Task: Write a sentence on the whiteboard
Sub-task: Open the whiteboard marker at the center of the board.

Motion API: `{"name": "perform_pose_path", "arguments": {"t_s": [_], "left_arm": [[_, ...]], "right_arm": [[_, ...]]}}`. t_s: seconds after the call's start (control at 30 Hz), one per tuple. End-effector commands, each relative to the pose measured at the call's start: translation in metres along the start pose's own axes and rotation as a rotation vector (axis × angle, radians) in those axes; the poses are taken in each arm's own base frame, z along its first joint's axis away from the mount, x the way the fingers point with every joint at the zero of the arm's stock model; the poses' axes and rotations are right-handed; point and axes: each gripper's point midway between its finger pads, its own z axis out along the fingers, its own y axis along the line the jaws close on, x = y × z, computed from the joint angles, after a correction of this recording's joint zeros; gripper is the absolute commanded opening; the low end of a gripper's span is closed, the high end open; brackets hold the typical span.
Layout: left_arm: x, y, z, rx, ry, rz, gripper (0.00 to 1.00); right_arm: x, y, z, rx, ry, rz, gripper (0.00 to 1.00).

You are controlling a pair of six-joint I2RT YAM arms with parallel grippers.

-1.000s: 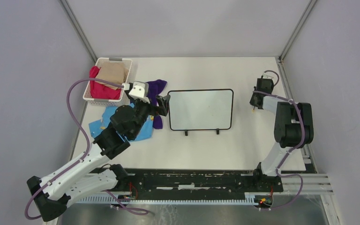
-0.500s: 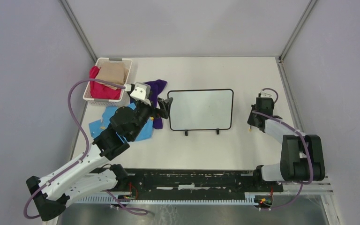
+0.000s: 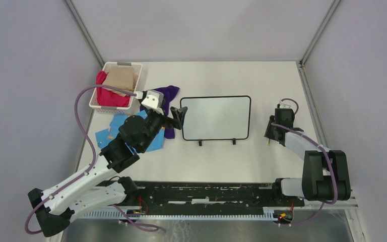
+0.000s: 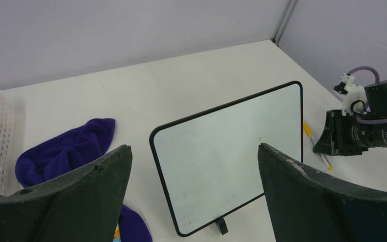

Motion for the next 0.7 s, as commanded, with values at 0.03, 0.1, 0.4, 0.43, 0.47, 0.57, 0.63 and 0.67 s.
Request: {"name": "perform_pose_path", "arguments": {"t_s": [0.03, 0.1, 0.4, 0.43, 0.47, 0.57, 0.63, 0.67], "left_arm": [[-0.025, -0.005, -0.004, 0.02, -0.063, -0.019, 1.0], [-0.025, -0.004, -0.004, 0.018, -0.062, -0.016, 1.0], [-0.023, -0.003, -0.003, 0.011, -0.061, -0.006, 1.0], [-0.024, -0.003, -0.003, 0.011, -0.062, -0.006, 1.0], [-0.022, -0.003, -0.003, 0.01, -0.059, -0.003, 1.0], [-0.023, -0.003, -0.003, 0.012, -0.059, -0.003, 1.0], [-0.022, -0.004, -0.002, 0.012, -0.057, -0.002, 1.0], [-0.021, -0.004, -0.002, 0.012, -0.056, -0.002, 1.0]], "right_arm": [[-0.009, -0.002, 0.005, 0.031, 0.029, -0.027, 0.35], [-0.011, -0.002, 0.008, 0.039, 0.038, -0.034, 0.34], [0.003, -0.007, 0.022, 0.067, 0.094, -0.06, 0.27], [0.006, -0.007, 0.023, 0.065, 0.1, -0.06, 0.25], [0.01, -0.007, 0.024, 0.063, 0.107, -0.058, 0.23], [0.014, -0.007, 0.024, 0.058, 0.106, -0.054, 0.17], [0.013, -0.009, 0.022, 0.064, 0.094, -0.051, 0.09], [0.007, -0.008, 0.019, 0.065, 0.074, -0.043, 0.06]]}}
